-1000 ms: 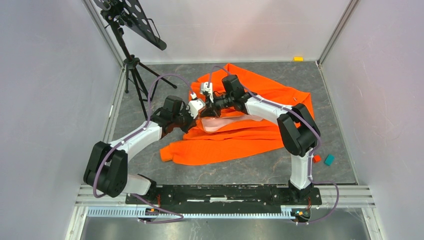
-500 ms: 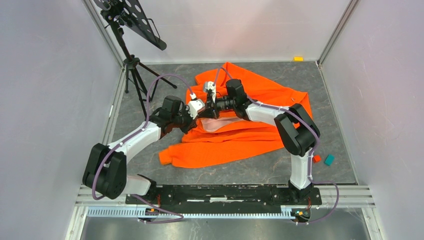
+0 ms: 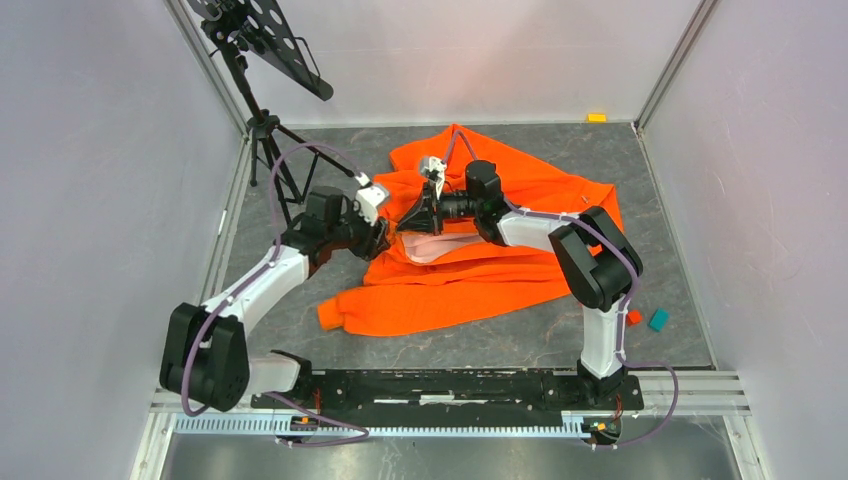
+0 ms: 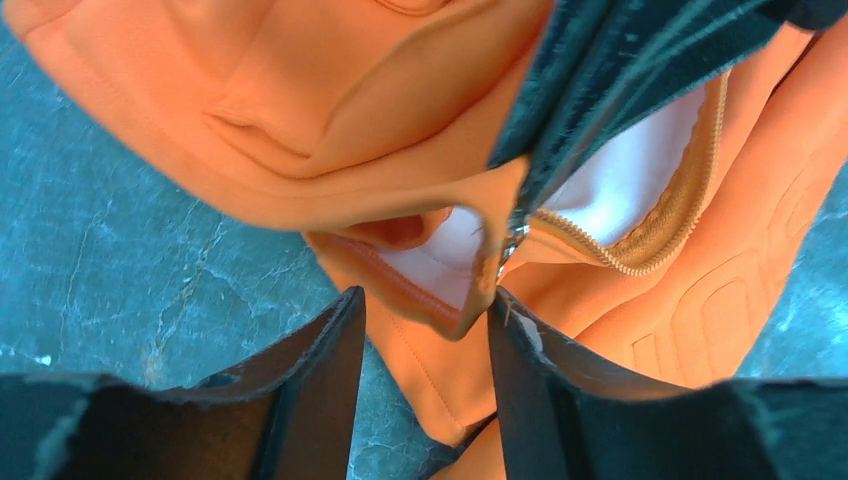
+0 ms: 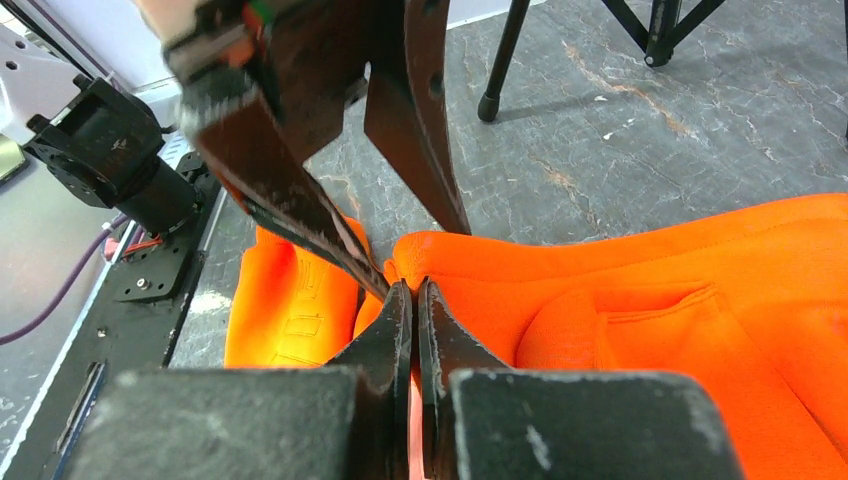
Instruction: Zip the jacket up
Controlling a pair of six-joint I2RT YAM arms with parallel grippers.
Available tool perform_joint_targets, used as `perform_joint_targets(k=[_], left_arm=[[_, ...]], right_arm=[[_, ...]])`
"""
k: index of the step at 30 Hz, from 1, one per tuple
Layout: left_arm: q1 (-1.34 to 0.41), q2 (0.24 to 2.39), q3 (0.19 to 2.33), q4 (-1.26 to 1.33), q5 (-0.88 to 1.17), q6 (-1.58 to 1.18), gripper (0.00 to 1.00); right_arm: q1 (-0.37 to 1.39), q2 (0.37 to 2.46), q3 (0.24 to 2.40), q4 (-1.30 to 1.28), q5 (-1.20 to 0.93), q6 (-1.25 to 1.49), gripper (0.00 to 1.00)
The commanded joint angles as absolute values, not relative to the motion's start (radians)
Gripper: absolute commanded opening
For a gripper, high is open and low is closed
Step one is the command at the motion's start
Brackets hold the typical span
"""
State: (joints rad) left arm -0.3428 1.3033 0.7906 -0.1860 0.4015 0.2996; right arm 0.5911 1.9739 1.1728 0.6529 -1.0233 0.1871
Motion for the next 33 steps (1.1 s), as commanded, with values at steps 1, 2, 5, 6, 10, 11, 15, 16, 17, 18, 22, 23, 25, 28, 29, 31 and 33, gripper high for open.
perform_joint_targets(k=[1,2,5,6,10,11,15,16,17,18,22,23,25,28,29,31,33], left_arm=[[-0.256,1.237,0.819,-0.181,0.552,0.095,0.57],[-0.236,1.222,0.813,-0.175,0.57,0.044,0.58],[-0.205,1.171,0.768,-0.089,0.601,-0.171,0.63],[-0.204,1.15,0.747,-0.058,0.604,-0.238,0.65],[-0.204,1.108,0.702,0.069,0.563,-0.494,0.67],[-0.204,1.106,0.697,0.095,0.559,-0.547,0.67],[-0.204,1.126,0.684,0.099,0.47,-0.768,0.68],[-0.204,1.138,0.681,0.082,0.449,-0.82,0.67],[-0.204,1.149,0.673,0.079,0.435,-0.871,0.67],[-0.204,1.158,0.666,0.08,0.427,-0.91,0.65],[-0.207,1.176,0.65,0.13,0.384,-1.033,0.53],[-0.21,1.179,0.652,0.14,0.375,-1.026,0.52],[-0.221,1.173,0.661,0.172,0.353,-0.949,0.51],[-0.234,1.153,0.656,0.238,0.354,-0.754,0.51],[-0.233,1.152,0.651,0.268,0.386,-0.697,0.49],[-0.233,1.157,0.655,0.298,0.476,-0.584,0.49],[-0.232,1.163,0.693,0.211,0.502,-0.538,0.49]], right_arm=[[0.595,1.957,1.172,0.754,-1.059,0.23,0.0],[0.594,1.958,1.172,0.753,-1.056,0.23,0.0],[0.594,1.96,1.173,0.746,-1.049,0.229,0.0],[0.593,1.96,1.175,0.743,-1.048,0.228,0.0],[0.592,1.958,1.18,0.719,-1.041,0.211,0.0],[0.593,1.959,1.181,0.71,-1.039,0.203,0.0],[0.592,1.959,1.185,0.68,-1.028,0.181,0.0],[0.591,1.958,1.185,0.674,-1.026,0.177,0.0],[0.591,1.957,1.186,0.666,-1.024,0.171,0.0],[0.591,1.955,1.187,0.657,-1.022,0.162,0.0],[0.592,1.95,1.192,0.633,-1.017,0.141,0.0],[0.592,1.951,1.192,0.634,-1.018,0.142,0.0],[0.592,1.951,1.193,0.634,-1.02,0.144,0.0],[0.592,1.949,1.194,0.629,-1.021,0.14,0.0],[0.592,1.95,1.196,0.628,-1.022,0.141,0.0],[0.592,1.95,1.197,0.624,-1.019,0.142,0.0],[0.592,1.952,1.204,0.624,-1.014,0.159,0.0]])
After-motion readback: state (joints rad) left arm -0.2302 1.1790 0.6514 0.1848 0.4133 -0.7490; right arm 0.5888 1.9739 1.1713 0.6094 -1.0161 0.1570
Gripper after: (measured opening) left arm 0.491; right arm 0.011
